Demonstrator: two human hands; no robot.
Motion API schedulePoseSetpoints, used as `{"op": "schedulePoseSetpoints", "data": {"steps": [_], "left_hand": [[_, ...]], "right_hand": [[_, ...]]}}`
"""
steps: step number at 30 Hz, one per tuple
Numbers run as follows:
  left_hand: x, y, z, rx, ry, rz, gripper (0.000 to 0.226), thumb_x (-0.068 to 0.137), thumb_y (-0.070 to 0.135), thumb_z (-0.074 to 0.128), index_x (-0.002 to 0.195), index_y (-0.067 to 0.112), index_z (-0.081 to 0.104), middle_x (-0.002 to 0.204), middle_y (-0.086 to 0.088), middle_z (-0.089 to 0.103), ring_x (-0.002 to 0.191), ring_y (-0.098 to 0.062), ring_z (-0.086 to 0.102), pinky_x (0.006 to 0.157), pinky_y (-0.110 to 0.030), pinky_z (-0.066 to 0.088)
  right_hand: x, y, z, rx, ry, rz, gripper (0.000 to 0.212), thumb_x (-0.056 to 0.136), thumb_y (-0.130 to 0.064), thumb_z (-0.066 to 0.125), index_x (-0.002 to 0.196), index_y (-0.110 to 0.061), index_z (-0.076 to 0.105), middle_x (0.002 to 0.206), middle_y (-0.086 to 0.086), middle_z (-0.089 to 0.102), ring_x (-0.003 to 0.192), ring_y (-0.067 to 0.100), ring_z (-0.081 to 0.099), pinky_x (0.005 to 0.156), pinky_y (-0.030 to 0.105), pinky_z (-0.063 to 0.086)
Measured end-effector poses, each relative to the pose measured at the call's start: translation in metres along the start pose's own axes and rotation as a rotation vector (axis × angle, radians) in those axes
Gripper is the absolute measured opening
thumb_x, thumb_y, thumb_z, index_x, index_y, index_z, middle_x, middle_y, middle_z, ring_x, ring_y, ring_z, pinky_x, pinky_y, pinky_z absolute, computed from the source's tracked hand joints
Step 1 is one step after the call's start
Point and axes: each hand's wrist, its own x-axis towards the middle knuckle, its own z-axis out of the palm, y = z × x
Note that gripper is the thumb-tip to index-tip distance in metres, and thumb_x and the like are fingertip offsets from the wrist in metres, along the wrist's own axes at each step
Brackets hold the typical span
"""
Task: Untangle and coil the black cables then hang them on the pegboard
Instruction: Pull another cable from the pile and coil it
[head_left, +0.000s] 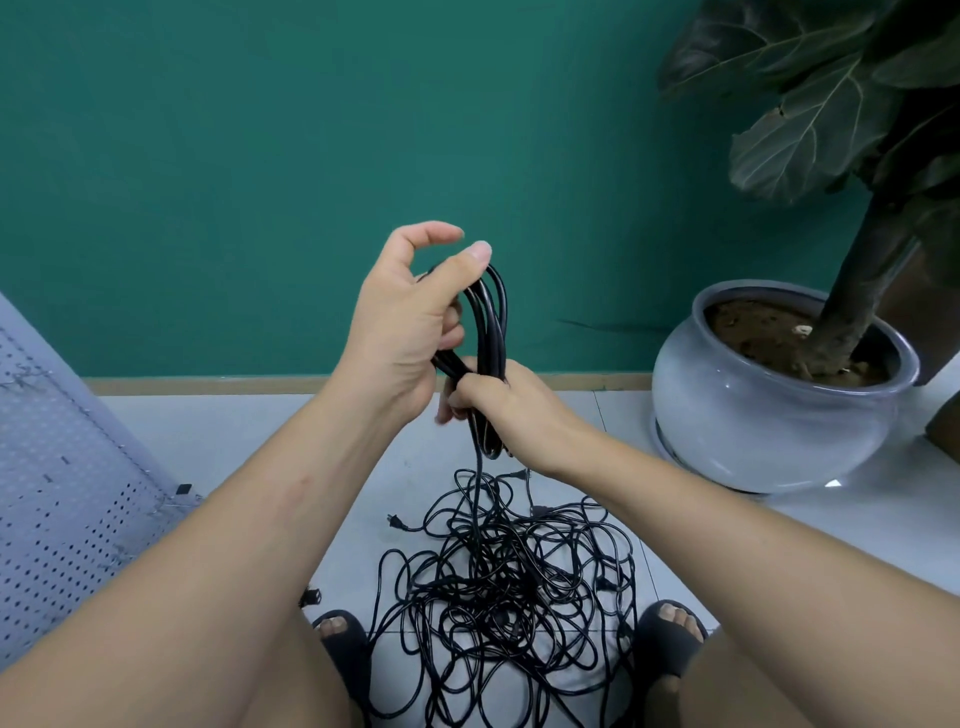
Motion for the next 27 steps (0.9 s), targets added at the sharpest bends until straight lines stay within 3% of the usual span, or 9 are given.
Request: {"op": "schedulePoseSetpoints", "data": {"steps": [3,7,9,12,15,17,19,21,27], "left_hand": [[0.001,-0.004,0.001,0.049,0.004,0.001,0.029,0.097,0.026,0.079,0.117,0.021,0.059,0.090,-0.011,0.036,0.059,-0.018,0.020,0.050,-0.027,0.027],[-0.001,-0.008,0.001,0.056,-0.036,-0.001,0.023,0.101,0.032,0.073,0.114,0.019,0.060,0.076,-0.002,0.047,0.057,-0.014,0.035,0.057,-0.027,0.037],[-0.002,-0.009,0.000,0.047,-0.069,-0.036,0.028,0.105,0.045,0.065,0.115,0.019,0.064,0.082,0.001,0.058,0.069,-0.017,0.051,0.070,-0.031,0.044],[0.000,-0.019,-0.006,0.031,-0.122,-0.149,0.046,0.111,0.053,0.044,0.120,0.014,0.068,0.098,-0.012,0.066,0.092,-0.026,0.065,0.084,-0.040,0.049],[-0.003,-0.041,-0.010,0.207,-0.216,-0.243,0.035,0.106,0.032,0.047,0.116,0.008,0.069,0.102,-0.018,0.076,0.097,-0.026,0.071,0.096,-0.050,0.052],[-0.011,-0.056,-0.010,0.457,-0.336,-0.264,0.020,0.099,0.014,0.050,0.110,0.011,0.066,0.095,-0.006,0.078,0.097,-0.016,0.072,0.097,-0.038,0.052],[-0.023,-0.070,-0.008,0.601,-0.425,-0.283,0.028,0.093,-0.003,0.049,0.104,0.016,0.065,0.095,0.006,0.077,0.097,-0.011,0.069,0.089,-0.020,0.051],[-0.034,-0.088,-0.005,0.648,-0.489,-0.313,0.035,0.093,-0.007,0.050,0.111,0.017,0.069,0.109,0.010,0.078,0.110,-0.010,0.071,0.097,-0.019,0.051],[-0.052,-0.126,-0.001,0.688,-0.490,-0.304,0.017,0.112,0.029,0.051,0.117,0.030,0.067,0.117,0.014,0.077,0.113,-0.004,0.068,0.105,-0.030,0.049]], "right_hand": [[-0.001,0.005,0.002,0.080,-0.025,0.011,0.028,0.083,-0.029,0.046,0.081,-0.003,0.055,0.068,0.004,0.069,0.071,0.037,0.072,0.070,0.048,0.053],[-0.002,0.010,-0.002,0.076,0.006,0.024,0.039,0.079,-0.030,0.047,0.083,0.009,0.048,0.062,0.006,0.052,0.056,0.029,0.064,0.062,0.044,0.041],[-0.003,0.012,-0.007,0.089,0.015,0.020,0.038,0.079,-0.029,0.048,0.083,0.009,0.047,0.062,0.005,0.049,0.055,0.028,0.061,0.061,0.041,0.040],[-0.005,0.009,-0.016,0.136,0.064,0.010,0.030,0.079,-0.026,0.049,0.077,0.004,0.046,0.061,0.009,0.048,0.055,0.029,0.060,0.056,0.032,0.040],[-0.004,0.007,-0.026,0.172,0.128,-0.038,0.027,0.078,-0.024,0.048,0.070,0.002,0.047,0.057,0.016,0.051,0.055,0.029,0.058,0.054,0.029,0.041],[-0.004,0.006,-0.032,0.195,0.164,-0.069,0.025,0.079,-0.022,0.047,0.068,0.001,0.047,0.055,0.021,0.051,0.054,0.029,0.055,0.053,0.029,0.040],[-0.003,0.004,-0.038,0.260,0.193,-0.090,0.019,0.080,-0.021,0.047,0.070,-0.005,0.046,0.057,0.017,0.047,0.053,0.030,0.054,0.054,0.030,0.040],[-0.001,-0.001,-0.046,0.333,0.233,-0.115,0.015,0.082,-0.020,0.047,0.072,-0.009,0.045,0.059,0.012,0.044,0.052,0.030,0.053,0.057,0.035,0.040],[0.000,-0.011,-0.063,0.486,0.383,-0.191,0.013,0.082,-0.017,0.047,0.071,-0.012,0.043,0.059,0.008,0.038,0.049,0.030,0.049,0.068,0.049,0.043]]}}
